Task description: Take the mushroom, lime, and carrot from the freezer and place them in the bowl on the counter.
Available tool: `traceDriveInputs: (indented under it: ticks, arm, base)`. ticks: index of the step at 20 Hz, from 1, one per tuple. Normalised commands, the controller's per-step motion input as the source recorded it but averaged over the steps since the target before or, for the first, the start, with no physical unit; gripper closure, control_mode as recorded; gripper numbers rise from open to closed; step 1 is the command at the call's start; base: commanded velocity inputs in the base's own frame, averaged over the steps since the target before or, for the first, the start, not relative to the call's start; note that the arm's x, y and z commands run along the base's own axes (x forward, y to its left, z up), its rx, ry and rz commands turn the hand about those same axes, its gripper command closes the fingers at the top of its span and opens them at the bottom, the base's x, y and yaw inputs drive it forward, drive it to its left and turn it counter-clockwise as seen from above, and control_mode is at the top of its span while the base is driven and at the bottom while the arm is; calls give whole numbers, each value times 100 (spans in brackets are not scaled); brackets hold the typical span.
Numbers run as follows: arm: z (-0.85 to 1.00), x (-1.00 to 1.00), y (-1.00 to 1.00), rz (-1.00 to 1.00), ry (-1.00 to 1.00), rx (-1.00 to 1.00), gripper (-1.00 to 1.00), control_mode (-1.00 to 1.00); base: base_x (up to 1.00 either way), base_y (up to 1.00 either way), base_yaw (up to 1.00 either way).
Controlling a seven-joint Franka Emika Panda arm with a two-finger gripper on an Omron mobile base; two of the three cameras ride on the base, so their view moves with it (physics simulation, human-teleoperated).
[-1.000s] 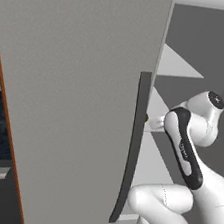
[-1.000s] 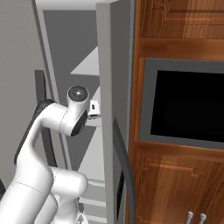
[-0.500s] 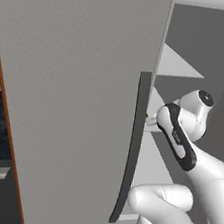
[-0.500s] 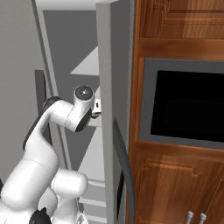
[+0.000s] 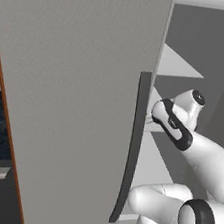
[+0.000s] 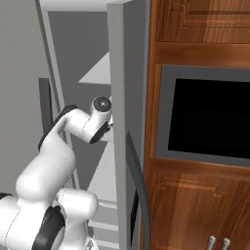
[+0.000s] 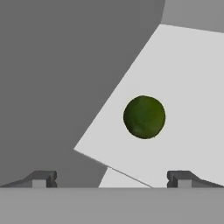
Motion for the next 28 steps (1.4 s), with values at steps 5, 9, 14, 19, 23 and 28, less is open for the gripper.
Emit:
traceDriveInputs:
  ticks: [5,9,14,19,23,28]
  arm:
    - [-12,42,0,4,0,0,-100,-100]
    - [0,35,0,0,1,0,-100,-100]
    - [-10,27,0,0,0,0,-100,-100]
    - [-23,26,0,0,0,0,-100,-100]
    - [-26,11,0,0,0,0,-100,-100]
    - [-24,8,0,0,0,0,-100,-100]
  base:
    - [0,0,0]
    - [0,0,0]
    - [0,0,0]
    - [0,0,0]
    - [0,0,0]
    - [0,0,0]
